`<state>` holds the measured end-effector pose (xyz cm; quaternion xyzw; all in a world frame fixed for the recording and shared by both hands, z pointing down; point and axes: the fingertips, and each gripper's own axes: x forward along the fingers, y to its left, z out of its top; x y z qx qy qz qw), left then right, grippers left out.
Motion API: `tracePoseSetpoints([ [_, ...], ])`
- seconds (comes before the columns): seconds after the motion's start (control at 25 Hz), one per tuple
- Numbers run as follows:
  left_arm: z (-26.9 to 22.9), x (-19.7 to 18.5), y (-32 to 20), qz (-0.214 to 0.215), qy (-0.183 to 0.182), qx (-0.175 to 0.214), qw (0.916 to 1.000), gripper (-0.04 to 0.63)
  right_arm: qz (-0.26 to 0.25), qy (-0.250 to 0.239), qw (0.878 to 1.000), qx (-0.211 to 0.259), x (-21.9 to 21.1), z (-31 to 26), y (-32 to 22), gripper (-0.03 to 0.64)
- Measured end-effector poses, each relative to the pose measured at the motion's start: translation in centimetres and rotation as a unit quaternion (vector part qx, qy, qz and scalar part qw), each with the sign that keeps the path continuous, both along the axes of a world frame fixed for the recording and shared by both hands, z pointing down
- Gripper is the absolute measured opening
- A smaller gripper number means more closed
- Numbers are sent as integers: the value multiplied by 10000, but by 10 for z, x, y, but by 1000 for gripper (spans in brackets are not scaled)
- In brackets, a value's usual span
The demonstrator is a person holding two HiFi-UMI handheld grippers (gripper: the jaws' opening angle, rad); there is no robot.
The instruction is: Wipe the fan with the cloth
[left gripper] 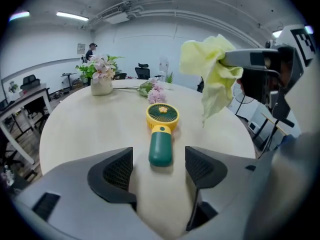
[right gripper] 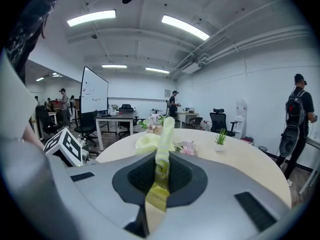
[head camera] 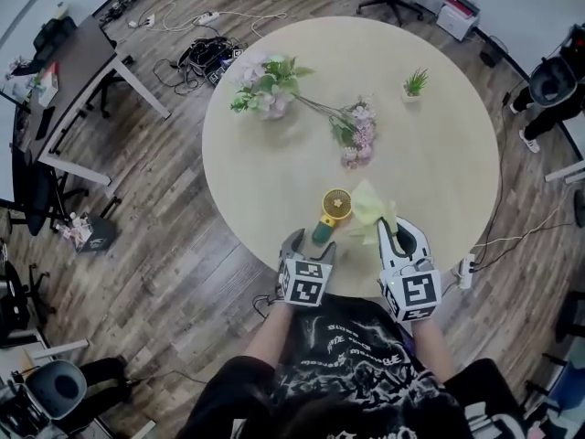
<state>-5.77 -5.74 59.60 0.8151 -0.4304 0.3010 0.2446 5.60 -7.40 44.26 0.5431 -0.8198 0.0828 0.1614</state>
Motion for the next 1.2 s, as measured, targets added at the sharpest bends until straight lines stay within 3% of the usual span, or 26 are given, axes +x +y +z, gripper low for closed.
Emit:
tracePoseSetpoints([
  [0.08,7,1,-6,-122,-26,-34,9999,330,-191,29,9997,-125,-4,7,-8,34],
  [0.32,17,5,-9,83,-347,98,9993,316,-667,42,9972,-333,-20,19,-30,35],
  [0.4,17,10,-9,269,-420,203,9985,280,-897,77,9950,-428,-28,25,-33,37],
  [0.48,18,14,-8,473,-509,302,9971,190,-1205,136,9912,-540,-42,32,-36,37],
  [0.52,18,14,-8,517,-513,300,9969,189,-1375,148,9886,-604,-50,34,-37,36],
  [0.6,20,13,-8,533,-438,205,9974,189,-1787,65,9806,-796,-69,39,-35,35],
  [0.72,21,12,-7,521,-374,127,9979,189,-2540,0,9592,-1245,-104,56,-22,35],
  [0.92,22,12,-9,535,-229,-20,9983,189,-3547,1092,9024,-2188,-131,127,10,35],
  [1.08,19,12,-9,546,-146,-110,9983,187,-3290,446,9066,-2605,-134,136,6,34],
  [1.2,16,12,-9,526,-140,-105,9985,187,-3485,510,9016,-2509,-139,134,4,35],
])
